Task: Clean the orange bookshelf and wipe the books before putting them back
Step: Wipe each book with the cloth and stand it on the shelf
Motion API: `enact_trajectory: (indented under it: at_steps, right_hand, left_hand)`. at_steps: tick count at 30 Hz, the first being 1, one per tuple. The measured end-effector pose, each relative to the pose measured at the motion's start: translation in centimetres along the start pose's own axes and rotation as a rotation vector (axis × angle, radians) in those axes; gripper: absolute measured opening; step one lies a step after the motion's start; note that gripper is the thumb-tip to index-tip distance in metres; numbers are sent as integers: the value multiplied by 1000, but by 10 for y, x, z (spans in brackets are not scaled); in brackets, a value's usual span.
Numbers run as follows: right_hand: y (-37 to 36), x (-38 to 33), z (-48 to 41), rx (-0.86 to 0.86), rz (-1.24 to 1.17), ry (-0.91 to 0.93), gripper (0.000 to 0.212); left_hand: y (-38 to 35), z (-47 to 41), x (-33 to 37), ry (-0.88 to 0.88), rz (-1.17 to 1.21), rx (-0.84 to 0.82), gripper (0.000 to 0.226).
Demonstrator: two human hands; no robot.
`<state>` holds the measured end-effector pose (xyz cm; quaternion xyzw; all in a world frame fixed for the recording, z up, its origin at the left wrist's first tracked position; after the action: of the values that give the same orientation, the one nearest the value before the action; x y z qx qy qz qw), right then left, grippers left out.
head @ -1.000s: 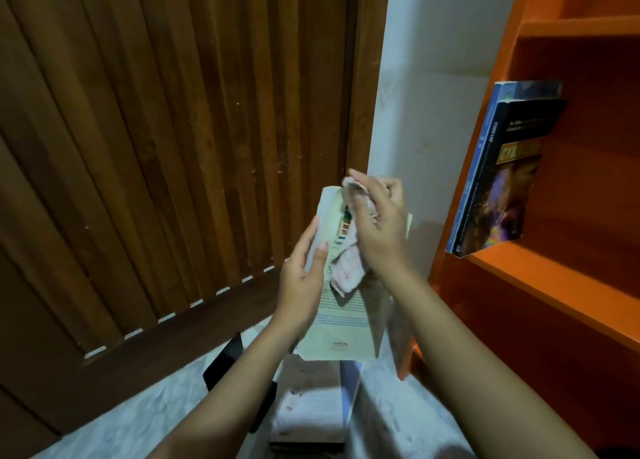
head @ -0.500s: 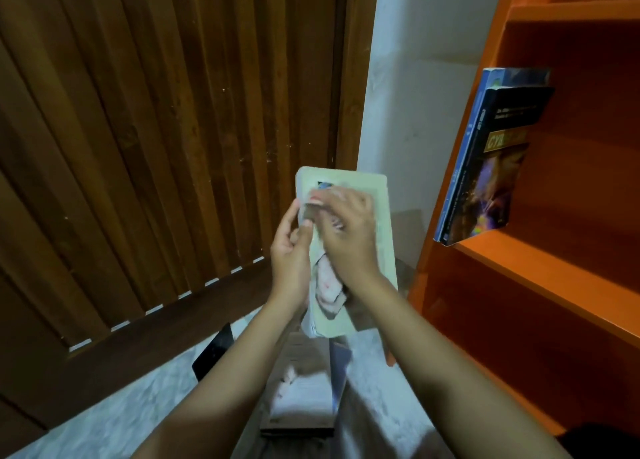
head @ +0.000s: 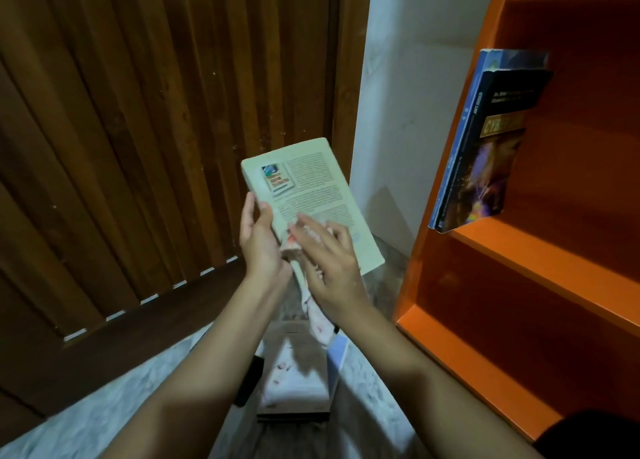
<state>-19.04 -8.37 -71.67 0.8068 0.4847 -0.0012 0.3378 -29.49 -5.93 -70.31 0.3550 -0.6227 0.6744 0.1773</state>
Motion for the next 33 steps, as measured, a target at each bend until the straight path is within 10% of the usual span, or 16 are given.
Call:
enact_trajectory:
  at_steps: [4, 13, 18, 23, 33]
  right_hand:
    - [2, 13, 25, -105, 30, 250, 28]
    - [34, 53, -16, 117, -109, -372, 33]
    - [65, 61, -36, 80, -738, -638, 45]
    - [53, 72, -4, -224, -917, -617, 91]
    - [49, 50, 1, -1, -1001, -569, 73]
  left_hand:
    - [14, -7, 9, 27, 66, 60, 37]
    - [12, 0, 20, 6, -11, -112, 43]
    - [6, 8, 20, 6, -37, -203, 42]
    - [0, 9, 25, -58, -126, -265, 38]
    - [-3, -9, 24, -123, -449, -321, 41]
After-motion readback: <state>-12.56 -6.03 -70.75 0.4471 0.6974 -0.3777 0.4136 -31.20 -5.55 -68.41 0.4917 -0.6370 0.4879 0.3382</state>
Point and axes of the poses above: each hand's wrist, its own z-axis away from the middle knuckle, its own y-axis out of the back of the hand, x = y × z, the point moved 3 cm from there along -z, towards the middle knuckle, and after that the axes turned 10 degrees about -x, right-handed, at the moved point
